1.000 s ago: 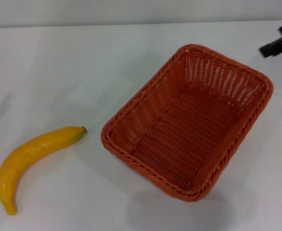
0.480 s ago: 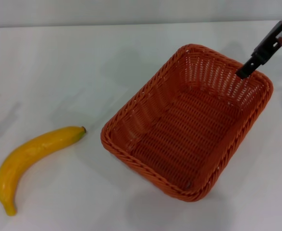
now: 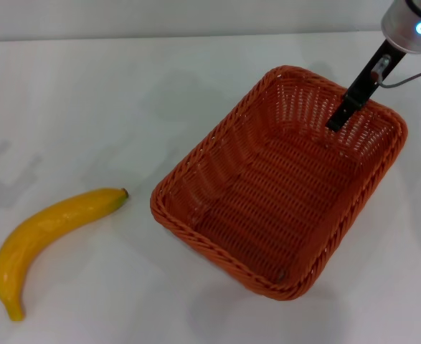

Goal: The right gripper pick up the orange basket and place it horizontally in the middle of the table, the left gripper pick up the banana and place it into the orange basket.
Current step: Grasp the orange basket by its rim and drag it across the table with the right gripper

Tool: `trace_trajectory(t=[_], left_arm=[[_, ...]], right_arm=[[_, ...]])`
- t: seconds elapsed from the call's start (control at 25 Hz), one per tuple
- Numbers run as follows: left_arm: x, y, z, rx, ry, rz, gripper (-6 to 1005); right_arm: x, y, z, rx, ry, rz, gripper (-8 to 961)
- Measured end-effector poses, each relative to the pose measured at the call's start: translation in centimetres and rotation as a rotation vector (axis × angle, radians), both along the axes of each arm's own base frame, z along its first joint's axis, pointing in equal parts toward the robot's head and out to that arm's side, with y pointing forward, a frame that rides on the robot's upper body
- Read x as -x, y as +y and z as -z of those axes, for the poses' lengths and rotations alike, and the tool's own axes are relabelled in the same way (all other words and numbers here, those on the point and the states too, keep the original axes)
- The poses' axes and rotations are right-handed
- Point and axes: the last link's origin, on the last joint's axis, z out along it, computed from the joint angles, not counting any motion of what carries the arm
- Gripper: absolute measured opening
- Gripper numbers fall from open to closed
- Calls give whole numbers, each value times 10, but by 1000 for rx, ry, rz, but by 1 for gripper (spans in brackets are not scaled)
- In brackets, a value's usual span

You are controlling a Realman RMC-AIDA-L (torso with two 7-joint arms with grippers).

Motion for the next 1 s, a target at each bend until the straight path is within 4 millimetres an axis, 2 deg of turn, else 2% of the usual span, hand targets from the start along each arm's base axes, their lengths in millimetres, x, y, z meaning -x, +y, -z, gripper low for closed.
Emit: trace_trajectory(t=[0.32,0.36,0.64,1.0], left_arm=[[1,-3,8,6,-9,12,768],[1,-3,9,9,-10,14,768],[-2,-2,14,31,-15,26,768],[-2,-6,17,38,-30,30,768]], right_arm=[[-4,2,11,8,-48,-6,869],[-11,-1,15,28,-76,2,869],[-16,-7,19,63,-93,4,868],[-13,-5,14,44,-55,-12,565]])
